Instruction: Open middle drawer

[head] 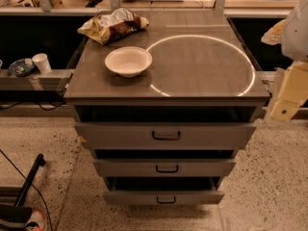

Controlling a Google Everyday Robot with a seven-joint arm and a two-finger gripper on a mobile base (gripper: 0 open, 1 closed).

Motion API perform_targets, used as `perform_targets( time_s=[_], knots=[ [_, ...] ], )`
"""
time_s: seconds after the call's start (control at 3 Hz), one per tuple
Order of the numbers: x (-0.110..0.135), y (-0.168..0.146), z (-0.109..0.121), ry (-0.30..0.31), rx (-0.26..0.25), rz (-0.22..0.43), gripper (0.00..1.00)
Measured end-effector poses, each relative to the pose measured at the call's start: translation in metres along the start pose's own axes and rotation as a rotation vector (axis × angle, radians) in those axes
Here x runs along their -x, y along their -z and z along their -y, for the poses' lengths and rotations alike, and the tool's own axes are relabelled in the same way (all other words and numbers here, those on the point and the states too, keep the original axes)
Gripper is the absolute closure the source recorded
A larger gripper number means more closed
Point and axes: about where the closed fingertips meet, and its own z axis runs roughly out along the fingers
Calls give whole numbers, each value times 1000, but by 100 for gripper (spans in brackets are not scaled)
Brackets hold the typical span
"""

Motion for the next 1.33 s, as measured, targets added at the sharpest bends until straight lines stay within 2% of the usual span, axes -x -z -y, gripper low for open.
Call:
perform_targets(
  time_s=[0.33,0.67,1.0,1.33],
  knots=[
    [0,0,0,0,0,0,0],
    [-3,-15,-14,6,-42,36,0],
    [-17,-55,-47,8,-66,86,0],
    [-25,-80,-51,-2,-63,80,0]
  ],
)
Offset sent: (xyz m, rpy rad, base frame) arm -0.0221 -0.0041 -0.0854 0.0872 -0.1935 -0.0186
